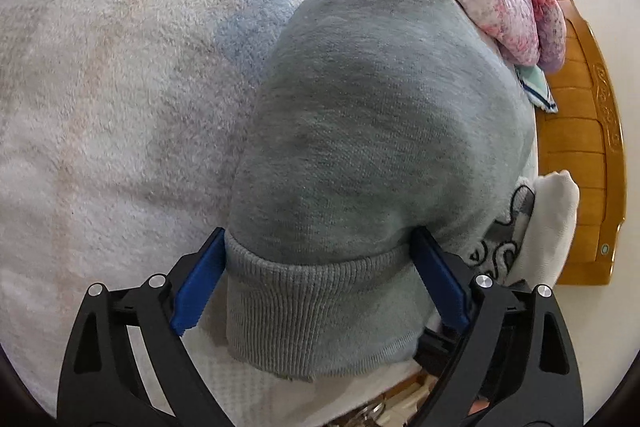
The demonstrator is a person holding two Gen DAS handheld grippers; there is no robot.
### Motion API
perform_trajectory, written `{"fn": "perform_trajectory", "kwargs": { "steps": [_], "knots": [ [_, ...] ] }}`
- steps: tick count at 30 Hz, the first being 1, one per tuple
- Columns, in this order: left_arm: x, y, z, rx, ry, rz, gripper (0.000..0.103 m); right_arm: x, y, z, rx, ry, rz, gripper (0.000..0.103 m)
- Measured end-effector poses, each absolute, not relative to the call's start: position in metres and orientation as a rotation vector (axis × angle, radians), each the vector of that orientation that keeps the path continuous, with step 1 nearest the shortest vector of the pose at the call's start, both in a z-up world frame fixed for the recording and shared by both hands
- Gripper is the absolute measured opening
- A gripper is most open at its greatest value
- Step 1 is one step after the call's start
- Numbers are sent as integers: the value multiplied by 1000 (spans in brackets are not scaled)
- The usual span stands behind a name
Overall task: Fold large clothes
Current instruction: 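Lift the folded grey hoodie bundle with both grippers gripping its ribbed hem, then lower the hoodie bundle onto the white T-shirt stack and open both grippers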
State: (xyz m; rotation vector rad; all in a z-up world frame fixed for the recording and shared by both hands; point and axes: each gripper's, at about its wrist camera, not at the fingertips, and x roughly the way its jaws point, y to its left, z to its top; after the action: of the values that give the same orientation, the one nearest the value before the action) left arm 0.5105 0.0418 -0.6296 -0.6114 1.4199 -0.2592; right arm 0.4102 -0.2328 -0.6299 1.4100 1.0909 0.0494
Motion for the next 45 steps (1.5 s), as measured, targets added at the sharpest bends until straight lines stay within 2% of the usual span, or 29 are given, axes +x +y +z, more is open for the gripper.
{"fn": "perform_trajectory", "kwargs": {
  "steps": [6,8,9,11,14,20,26,34,40,45],
  "knots": [
    [512,39,-629,-614,1409,-233,90,410,-226,-639,1481,1056,71,80],
    [512,40,-628,-616,1407,-234,85,407,-222,-640,1529,1031,125,48],
    [512,41,-626,-616,1405,-233,81,409,-219,-640,1558,1028,143,45],
    [512,45,-620,-626,1395,-229,73,415,-216,-629,1492,1042,155,30],
    [511,53,-606,-679,1375,-230,63,422,-213,-599,1408,1034,180,23],
    [514,58,-543,-707,1271,-298,56,424,-205,-517,1333,907,291,20],
    [498,52,-465,-679,1161,-434,56,403,-206,-437,1256,772,326,19],
    [462,-26,-363,-624,966,-623,56,374,-280,-332,1100,590,294,19],
    [443,-135,-356,-673,866,-641,56,374,-381,-305,953,570,317,19],
    [424,-235,-386,-603,833,-583,56,372,-469,-335,888,635,278,19]
  ]
}}
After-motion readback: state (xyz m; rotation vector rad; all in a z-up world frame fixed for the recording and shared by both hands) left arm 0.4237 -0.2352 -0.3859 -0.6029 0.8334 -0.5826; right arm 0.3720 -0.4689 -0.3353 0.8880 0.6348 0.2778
